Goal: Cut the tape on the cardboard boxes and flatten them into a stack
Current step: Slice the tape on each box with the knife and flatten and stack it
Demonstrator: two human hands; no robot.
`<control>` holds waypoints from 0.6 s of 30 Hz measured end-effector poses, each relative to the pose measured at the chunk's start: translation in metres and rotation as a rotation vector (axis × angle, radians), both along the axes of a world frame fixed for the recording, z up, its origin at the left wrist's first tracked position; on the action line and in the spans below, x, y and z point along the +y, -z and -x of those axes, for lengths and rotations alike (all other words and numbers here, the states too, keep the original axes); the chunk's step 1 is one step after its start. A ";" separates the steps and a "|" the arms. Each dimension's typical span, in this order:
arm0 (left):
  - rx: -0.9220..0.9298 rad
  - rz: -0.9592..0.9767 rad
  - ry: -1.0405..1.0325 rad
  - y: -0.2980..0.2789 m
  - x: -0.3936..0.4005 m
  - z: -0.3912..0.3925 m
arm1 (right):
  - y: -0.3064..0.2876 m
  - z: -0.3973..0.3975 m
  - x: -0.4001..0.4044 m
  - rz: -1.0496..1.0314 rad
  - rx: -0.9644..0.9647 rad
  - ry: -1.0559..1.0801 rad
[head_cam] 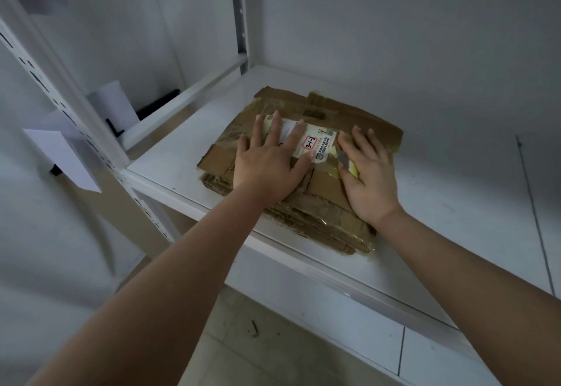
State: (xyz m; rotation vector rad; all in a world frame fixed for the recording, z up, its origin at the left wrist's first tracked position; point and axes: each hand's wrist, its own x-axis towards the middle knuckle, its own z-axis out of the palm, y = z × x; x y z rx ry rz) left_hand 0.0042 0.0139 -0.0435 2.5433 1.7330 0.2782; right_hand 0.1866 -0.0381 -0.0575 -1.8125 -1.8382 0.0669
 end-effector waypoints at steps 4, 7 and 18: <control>-0.090 -0.002 0.003 0.001 -0.004 0.002 | 0.001 0.001 -0.002 -0.031 0.015 0.022; -0.023 0.046 0.011 -0.008 -0.006 0.002 | -0.002 0.003 -0.005 0.014 -0.046 0.042; 0.275 0.109 0.051 -0.062 -0.008 -0.016 | -0.056 -0.023 -0.031 0.147 0.542 0.088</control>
